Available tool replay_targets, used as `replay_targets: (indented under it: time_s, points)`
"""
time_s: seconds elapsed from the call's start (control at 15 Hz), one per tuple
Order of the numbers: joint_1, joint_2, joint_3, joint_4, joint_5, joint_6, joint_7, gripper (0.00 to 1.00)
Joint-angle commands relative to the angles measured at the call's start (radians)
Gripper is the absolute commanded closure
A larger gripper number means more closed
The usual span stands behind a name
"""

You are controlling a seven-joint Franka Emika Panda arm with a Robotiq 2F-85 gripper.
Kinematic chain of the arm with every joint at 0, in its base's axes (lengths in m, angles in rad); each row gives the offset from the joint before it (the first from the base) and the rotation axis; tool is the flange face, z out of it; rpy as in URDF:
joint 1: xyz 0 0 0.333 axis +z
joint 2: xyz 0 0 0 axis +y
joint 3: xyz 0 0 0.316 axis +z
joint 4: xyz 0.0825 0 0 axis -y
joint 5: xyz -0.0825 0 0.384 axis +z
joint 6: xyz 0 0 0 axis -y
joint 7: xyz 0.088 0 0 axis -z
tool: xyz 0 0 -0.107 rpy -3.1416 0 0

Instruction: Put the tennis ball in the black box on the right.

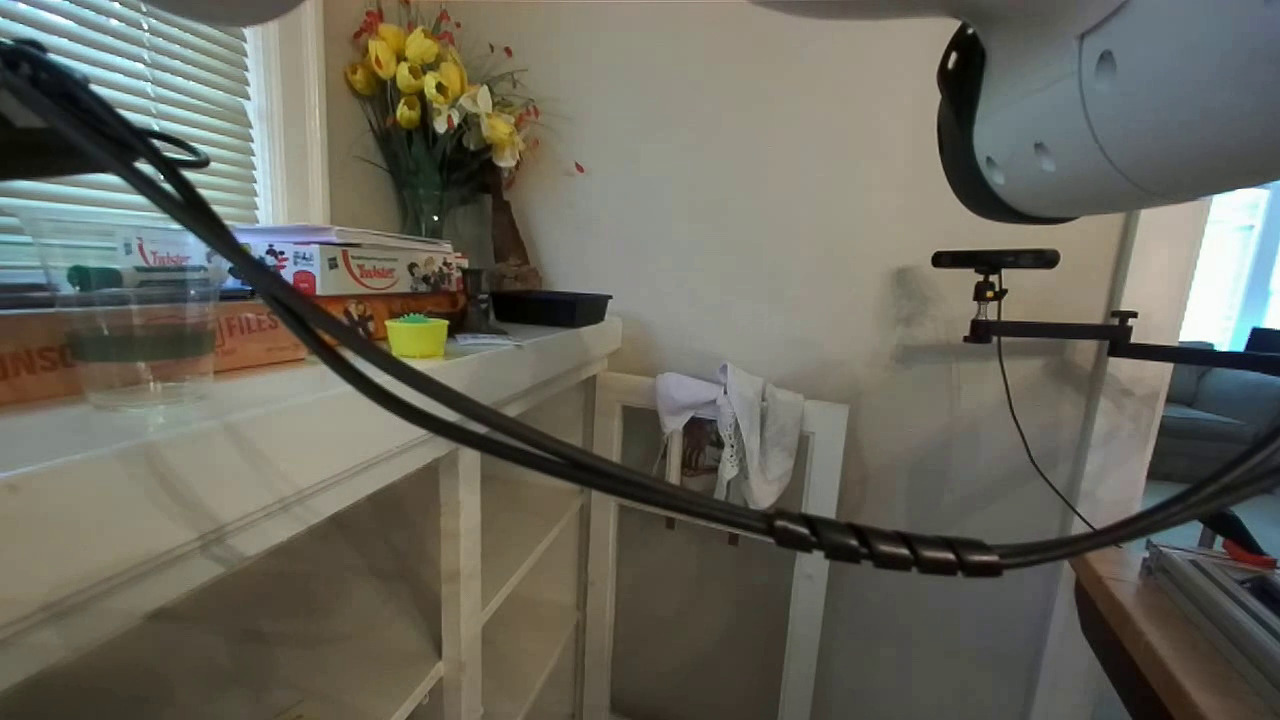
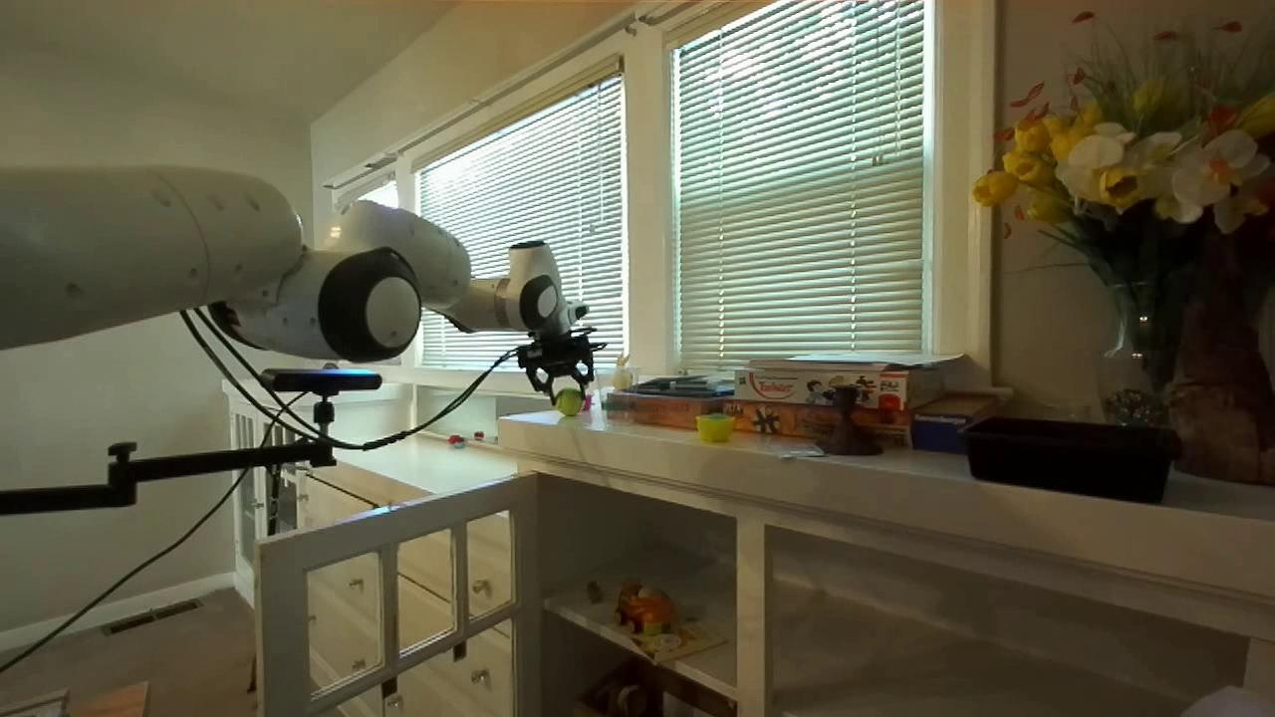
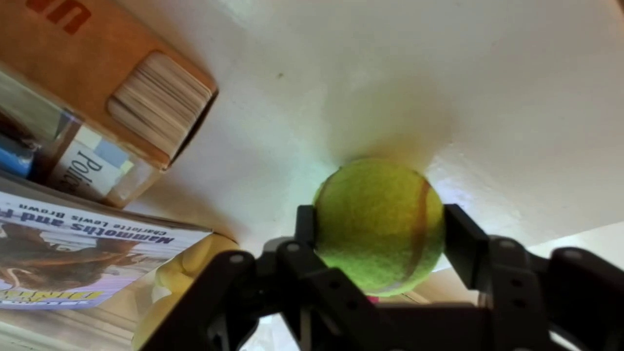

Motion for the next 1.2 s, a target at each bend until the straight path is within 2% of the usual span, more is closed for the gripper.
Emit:
replay_targets:
  time_s: [0.0, 0.47, 0.67, 0.87, 1.13]
  points:
    - [0.002, 0.013, 0.006, 0.022, 0.005, 0.002, 0.023, 0.59]
    - [0.041, -0.095, -0.042, -0.006, -0.023, -0.025, 0.143, 0.59]
    - [0.07, -0.144, -0.111, -0.009, -0.062, -0.058, 0.273, 0.59]
    - [0.1, -0.204, -0.184, -0.016, -0.108, -0.195, 0.423, 0.59]
    - [0.141, -0.256, -0.233, -0.004, -0.157, -0.363, 0.529, 0.59]
